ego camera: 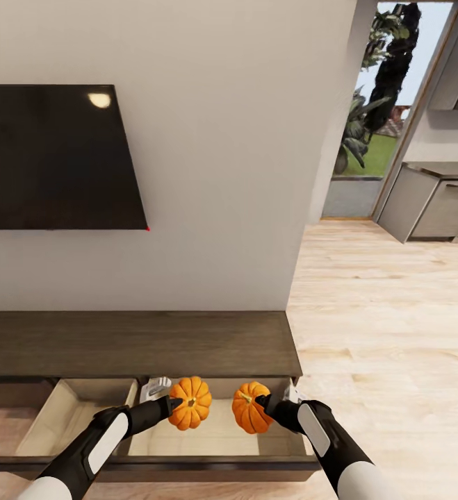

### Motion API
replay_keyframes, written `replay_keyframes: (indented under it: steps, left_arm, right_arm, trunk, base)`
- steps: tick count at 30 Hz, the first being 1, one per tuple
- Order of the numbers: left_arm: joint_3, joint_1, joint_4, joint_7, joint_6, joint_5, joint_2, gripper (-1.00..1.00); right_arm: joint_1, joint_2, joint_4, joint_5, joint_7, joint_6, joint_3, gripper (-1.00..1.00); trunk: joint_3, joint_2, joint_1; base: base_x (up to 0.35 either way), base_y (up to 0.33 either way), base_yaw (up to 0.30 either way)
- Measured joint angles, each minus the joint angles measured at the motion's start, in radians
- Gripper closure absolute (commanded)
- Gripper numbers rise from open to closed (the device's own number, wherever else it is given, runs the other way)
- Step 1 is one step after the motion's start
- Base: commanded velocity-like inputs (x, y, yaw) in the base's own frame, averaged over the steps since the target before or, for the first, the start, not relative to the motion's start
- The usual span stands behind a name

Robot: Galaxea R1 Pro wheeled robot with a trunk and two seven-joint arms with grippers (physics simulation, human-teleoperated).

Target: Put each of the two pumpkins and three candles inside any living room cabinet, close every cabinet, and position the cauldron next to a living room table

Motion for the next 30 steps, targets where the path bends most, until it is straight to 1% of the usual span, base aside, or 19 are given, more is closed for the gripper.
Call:
replay_keyframes:
  steps: [5, 16, 23, 27, 29, 30]
  left_arm:
    - [0.000, 0.000, 0.000, 0.000, -0.001, 0.000, -0.001, 1.00]
    - [0.000, 0.000, -0.001, 0.002, -0.004, -0.006, -0.001, 1.00]
    - [0.000, 0.000, -0.001, 0.007, -0.002, -0.008, -0.001, 1.00]
    - [0.000, 0.000, 0.000, 0.008, -0.002, -0.008, -0.001, 1.00]
    - [0.001, 0.000, 0.000, 0.009, -0.001, -0.008, -0.001, 1.00]
    - [0.001, -0.001, 0.001, 0.009, 0.001, -0.007, -0.001, 1.00]
  right_arm:
    - [0.000, -0.001, 0.000, 0.000, 0.000, 0.000, 0.000, 1.00]
    - [0.001, -0.001, 0.001, 0.001, 0.000, 0.000, 0.000, 1.00]
    - [-0.001, 0.001, 0.000, 0.001, 0.000, 0.002, 0.000, 1.00]
    - [-0.032, 0.002, 0.003, -0.005, -0.002, 0.010, 0.015, 1.00]
    - [-0.049, 0.002, 0.014, -0.003, -0.004, 0.015, 0.025, 1.00]
    - [-0.063, 0.002, 0.029, 0.000, -0.009, 0.017, 0.028, 1.00]
  trunk:
    - [0.000, 0.000, 0.000]
    - [0.000, 0.000, 0.000]
    - [-0.022, -0.049, 0.027]
    - [-0.034, -0.077, 0.042]
    - [-0.041, -0.091, 0.050]
    - [-0.041, -0.091, 0.050]
  base:
    - [0.081, 0.000, 0.000]
    - [0.007, 0.000, 0.000]
    - [0.000, 0.000, 0.000]
    - [0.000, 0.000, 0.000]
    - [0.000, 0.000, 0.000]
    - [0.000, 0.000, 0.000]
